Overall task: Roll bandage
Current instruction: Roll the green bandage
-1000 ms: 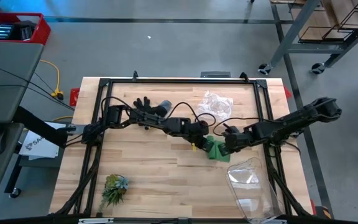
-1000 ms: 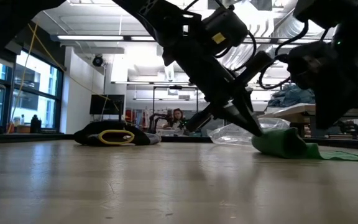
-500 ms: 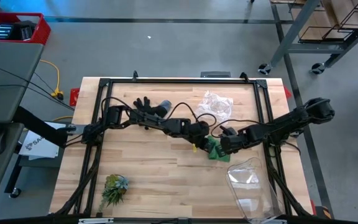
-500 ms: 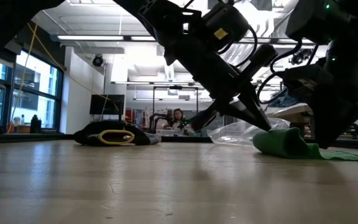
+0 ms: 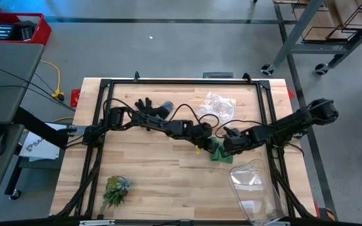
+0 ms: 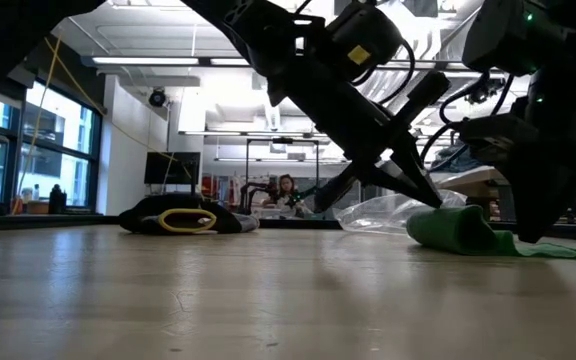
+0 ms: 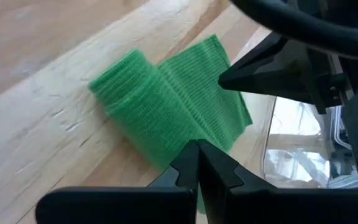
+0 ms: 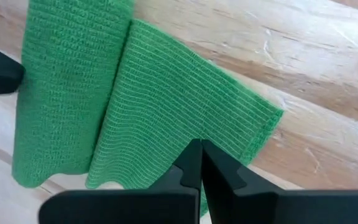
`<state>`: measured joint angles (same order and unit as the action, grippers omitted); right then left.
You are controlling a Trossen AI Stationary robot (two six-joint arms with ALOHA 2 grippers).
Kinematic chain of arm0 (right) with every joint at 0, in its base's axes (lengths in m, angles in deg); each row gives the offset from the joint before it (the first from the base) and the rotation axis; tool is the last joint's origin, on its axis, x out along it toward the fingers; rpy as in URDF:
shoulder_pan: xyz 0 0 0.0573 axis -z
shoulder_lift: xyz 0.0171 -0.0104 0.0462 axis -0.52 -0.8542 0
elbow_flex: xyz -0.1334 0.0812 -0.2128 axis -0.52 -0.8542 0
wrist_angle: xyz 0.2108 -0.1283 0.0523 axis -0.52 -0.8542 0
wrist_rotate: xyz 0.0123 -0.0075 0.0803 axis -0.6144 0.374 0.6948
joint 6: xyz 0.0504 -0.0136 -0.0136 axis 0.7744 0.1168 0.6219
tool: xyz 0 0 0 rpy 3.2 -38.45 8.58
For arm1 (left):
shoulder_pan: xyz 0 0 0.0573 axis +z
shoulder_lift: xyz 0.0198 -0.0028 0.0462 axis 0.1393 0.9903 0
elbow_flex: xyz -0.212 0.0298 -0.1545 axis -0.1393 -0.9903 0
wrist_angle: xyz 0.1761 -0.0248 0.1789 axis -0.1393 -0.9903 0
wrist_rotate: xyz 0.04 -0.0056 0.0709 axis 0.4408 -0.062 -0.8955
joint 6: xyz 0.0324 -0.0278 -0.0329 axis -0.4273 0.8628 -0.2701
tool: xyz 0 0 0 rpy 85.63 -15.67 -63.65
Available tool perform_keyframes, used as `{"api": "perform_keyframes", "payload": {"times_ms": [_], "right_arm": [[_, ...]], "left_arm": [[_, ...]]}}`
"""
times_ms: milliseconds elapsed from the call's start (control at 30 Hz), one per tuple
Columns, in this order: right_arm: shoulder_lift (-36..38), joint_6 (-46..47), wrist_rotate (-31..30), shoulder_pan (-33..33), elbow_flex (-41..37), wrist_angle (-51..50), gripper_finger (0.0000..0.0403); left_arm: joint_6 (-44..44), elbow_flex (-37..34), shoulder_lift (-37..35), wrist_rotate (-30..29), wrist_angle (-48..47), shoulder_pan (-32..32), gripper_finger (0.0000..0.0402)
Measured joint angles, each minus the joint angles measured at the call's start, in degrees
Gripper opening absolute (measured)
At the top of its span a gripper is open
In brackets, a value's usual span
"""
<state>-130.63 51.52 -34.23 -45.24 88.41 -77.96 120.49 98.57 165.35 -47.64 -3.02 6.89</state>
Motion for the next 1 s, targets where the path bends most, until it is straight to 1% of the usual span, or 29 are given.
{"api": "perform_keyframes", "payload": {"times_ms": [67, 233, 333, 500, 700, 1000], "right_arm": [[0.0, 0.31, -0.01, 0.0, -0.17, 0.15, 0.0], [0.19, 4.51, 1.9, -0.01, -5.01, 9.27, 0.0], [0.44, 5.86, 2.61, -0.39, -6.57, 10.68, 0.0], [0.9, 5.27, 4.71, -1.44, -5.83, 6.81, 0.0], [1.57, 4.79, 5.4, -2.7, -3.17, -4.38, 0.0], [2.69, 4.35, 2.0, -2.73, -2.43, -6.01, 0.0]], "left_arm": [[0.49, 0.01, 0.28, 0.6, 0.37, -0.23, 0.0], [0.92, 0.01, 0.98, 0.9, 1.26, -0.8, 0.0], [0.18, 0.03, 0.98, 0.58, 0.9, -0.89, 0.0], [-0.1, 0.03, 0.98, 0.47, 0.61, -0.89, 0.0], [-1.65, 0.03, 0.98, 0.42, 0.45, -0.88, 0.0], [-2.09, 0.03, 0.98, 0.61, 0.39, -1.0, 0.0]]}}
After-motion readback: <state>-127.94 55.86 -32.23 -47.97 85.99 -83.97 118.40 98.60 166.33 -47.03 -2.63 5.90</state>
